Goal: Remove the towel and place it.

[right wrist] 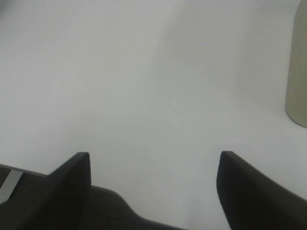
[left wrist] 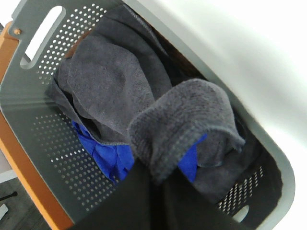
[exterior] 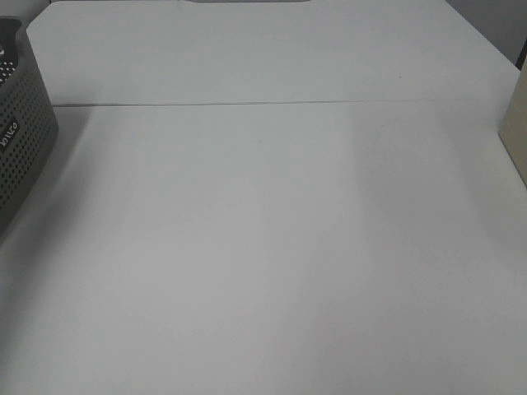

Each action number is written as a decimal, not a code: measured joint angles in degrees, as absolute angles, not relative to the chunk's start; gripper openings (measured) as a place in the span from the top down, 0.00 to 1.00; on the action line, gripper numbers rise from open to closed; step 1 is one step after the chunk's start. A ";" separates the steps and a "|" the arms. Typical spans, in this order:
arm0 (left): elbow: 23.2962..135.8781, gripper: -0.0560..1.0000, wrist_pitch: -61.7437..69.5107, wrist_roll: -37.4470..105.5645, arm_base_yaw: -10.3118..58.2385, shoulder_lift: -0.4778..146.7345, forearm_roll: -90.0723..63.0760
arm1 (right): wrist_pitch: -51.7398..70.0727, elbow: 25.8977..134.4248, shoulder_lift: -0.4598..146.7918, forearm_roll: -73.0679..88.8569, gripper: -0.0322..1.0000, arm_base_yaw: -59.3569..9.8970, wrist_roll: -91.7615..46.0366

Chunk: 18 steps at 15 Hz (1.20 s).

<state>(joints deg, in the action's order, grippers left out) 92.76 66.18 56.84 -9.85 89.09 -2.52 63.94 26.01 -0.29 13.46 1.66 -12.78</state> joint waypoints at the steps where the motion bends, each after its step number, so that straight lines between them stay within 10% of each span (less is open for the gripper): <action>1: 92.76 0.95 65.78 56.09 -9.85 89.04 -4.01 | 63.94 26.01 -0.29 13.46 0.28 1.66 -12.78; 10: 94.82 0.95 65.78 51.74 -7.33 84.97 -18.22 | 63.94 26.01 -0.29 13.46 0.28 1.66 -12.78; 18: 101.87 0.95 60.68 44.18 11.92 83.25 -18.68 | 63.94 26.01 -0.29 13.46 0.28 1.66 -12.78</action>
